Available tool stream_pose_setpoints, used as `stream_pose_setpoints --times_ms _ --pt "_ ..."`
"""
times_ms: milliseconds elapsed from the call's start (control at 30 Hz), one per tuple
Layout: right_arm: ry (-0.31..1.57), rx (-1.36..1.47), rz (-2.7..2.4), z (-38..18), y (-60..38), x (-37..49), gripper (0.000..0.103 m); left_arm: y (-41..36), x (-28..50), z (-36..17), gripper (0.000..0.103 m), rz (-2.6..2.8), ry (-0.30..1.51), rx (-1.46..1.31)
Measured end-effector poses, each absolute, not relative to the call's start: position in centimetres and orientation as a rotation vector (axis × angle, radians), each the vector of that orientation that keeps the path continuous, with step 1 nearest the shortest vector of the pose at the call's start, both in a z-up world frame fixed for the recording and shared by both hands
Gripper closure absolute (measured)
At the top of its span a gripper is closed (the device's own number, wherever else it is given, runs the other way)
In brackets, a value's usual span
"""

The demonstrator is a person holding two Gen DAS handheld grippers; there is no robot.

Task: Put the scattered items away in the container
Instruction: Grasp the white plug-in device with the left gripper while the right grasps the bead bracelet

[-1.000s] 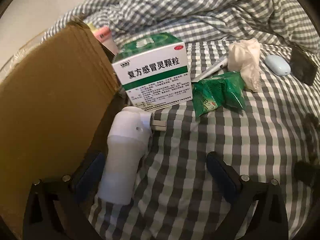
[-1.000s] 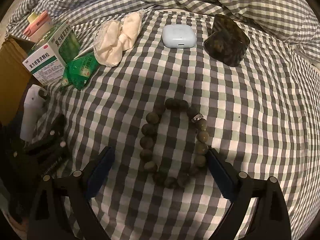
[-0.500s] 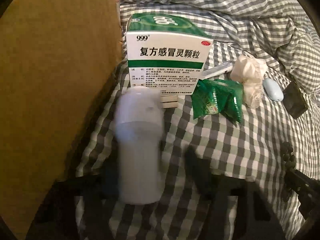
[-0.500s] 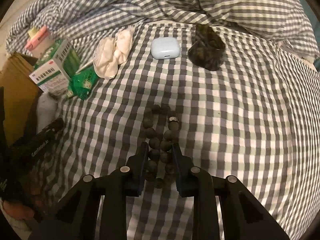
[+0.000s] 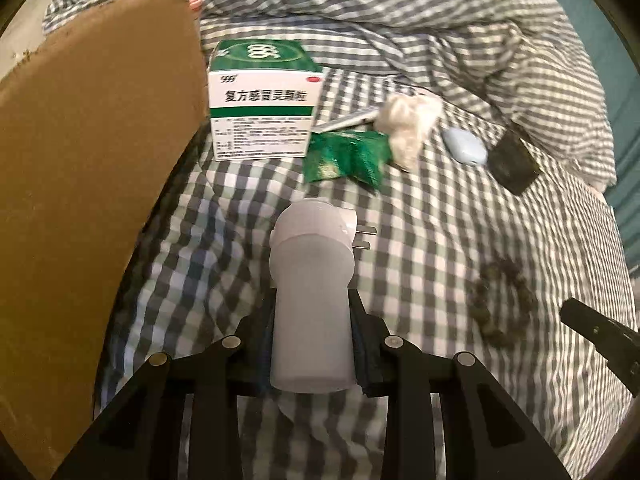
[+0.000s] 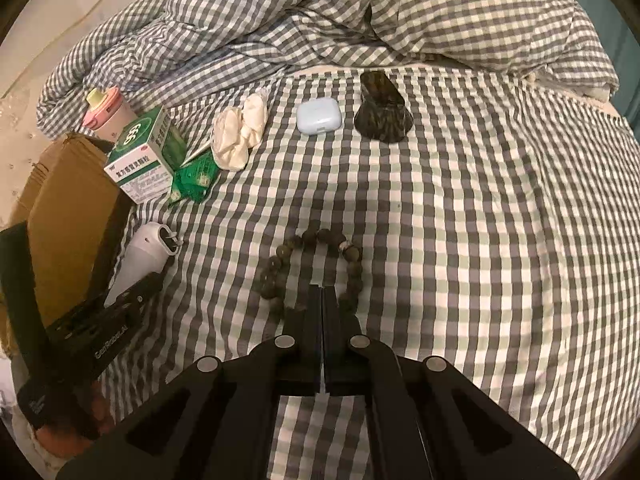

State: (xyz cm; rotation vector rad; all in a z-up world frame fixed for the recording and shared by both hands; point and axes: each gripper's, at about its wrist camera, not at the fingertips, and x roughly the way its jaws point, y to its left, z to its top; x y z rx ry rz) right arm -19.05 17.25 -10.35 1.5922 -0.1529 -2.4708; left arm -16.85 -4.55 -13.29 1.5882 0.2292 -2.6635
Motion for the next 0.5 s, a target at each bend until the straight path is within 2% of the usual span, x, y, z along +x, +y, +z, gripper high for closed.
stream_pose_setpoints --times_ms 67,133,167,200,333,400,467,500 --pt "-0.17 1.6 -2.452 -10.9 17.4 -19.1 0.099 -4.5 -16.2 -13.0 0.071 -2.674 0.22 1.583" --pt "-0.187 1.608 -2.434 -11.8 17.2 -19.5 0.071 -4.1 -15.8 -12.4 0.071 -2.684 0.207 1.569" --pt "-0.189 1.616 -2.423 -12.3 17.0 -19.9 0.039 -4.0 -15.6 -12.3 0.071 -2.689 0.197 1.566" --pt "-0.178 1.618 -2.412 -12.8 16.6 -20.3 0.029 -3.9 -15.6 -12.0 0.071 -2.694 0.191 1.56" --pt "-0.161 1.603 -2.402 -13.9 15.1 -21.4 0.027 -3.7 -15.3 -11.0 0.071 -2.71 0.15 1.531" --pt "-0.088 1.633 -2.447 -14.5 14.3 -22.0 0.022 -3.8 -15.4 -10.8 0.071 -2.708 0.13 1.521" --pt "-0.039 1.681 -2.453 -15.5 13.9 -22.7 0.021 -3.9 -15.6 -10.9 0.071 -2.703 0.13 1.516" --pt "-0.04 1.695 -2.452 -15.9 13.9 -22.8 0.026 -4.0 -15.6 -10.9 0.071 -2.7 0.132 1.517"
